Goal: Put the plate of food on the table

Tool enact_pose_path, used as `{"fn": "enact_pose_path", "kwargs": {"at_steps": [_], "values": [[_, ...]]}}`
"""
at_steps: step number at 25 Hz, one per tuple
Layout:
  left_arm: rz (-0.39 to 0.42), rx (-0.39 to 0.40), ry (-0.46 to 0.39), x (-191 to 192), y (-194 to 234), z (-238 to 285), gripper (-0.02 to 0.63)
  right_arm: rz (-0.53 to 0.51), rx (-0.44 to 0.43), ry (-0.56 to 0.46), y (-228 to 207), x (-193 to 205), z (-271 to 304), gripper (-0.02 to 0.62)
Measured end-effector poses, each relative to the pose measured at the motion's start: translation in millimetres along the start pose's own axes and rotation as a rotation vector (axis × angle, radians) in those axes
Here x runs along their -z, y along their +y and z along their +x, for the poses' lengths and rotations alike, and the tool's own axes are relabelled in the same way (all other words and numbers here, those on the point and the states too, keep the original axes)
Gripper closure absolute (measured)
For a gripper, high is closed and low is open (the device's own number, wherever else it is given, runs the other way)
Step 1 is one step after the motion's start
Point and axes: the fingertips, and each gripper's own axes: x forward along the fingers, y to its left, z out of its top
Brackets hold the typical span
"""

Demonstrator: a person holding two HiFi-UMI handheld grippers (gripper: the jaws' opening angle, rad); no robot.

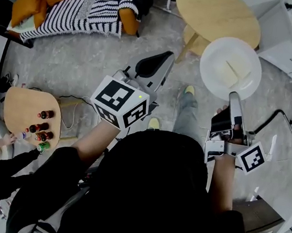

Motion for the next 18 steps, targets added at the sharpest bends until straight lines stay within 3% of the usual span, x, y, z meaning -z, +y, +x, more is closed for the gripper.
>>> {"fn": "enact_pose_path", "kwargs": {"at_steps": [8, 13, 18], "values": [[0.006, -0.068, 0.019, -15.9, 48.5, 58.3, 0.601, 0.018, -0.03, 0.053, -30.6, -38.0, 70.1, 0.574], [0.013, -0.056, 0.05, -18.2, 72.5, 91.6, 0.601, 0.015, -0.026, 0.072, -49.2, -51.0, 103.0, 0.574], [-0.037, -0.063, 0.078, -11.6, 90.1, 118.2, 0.601, 0.043, 0.01, 0.091, -69.1, -59.0, 123.5, 0.574]]}}
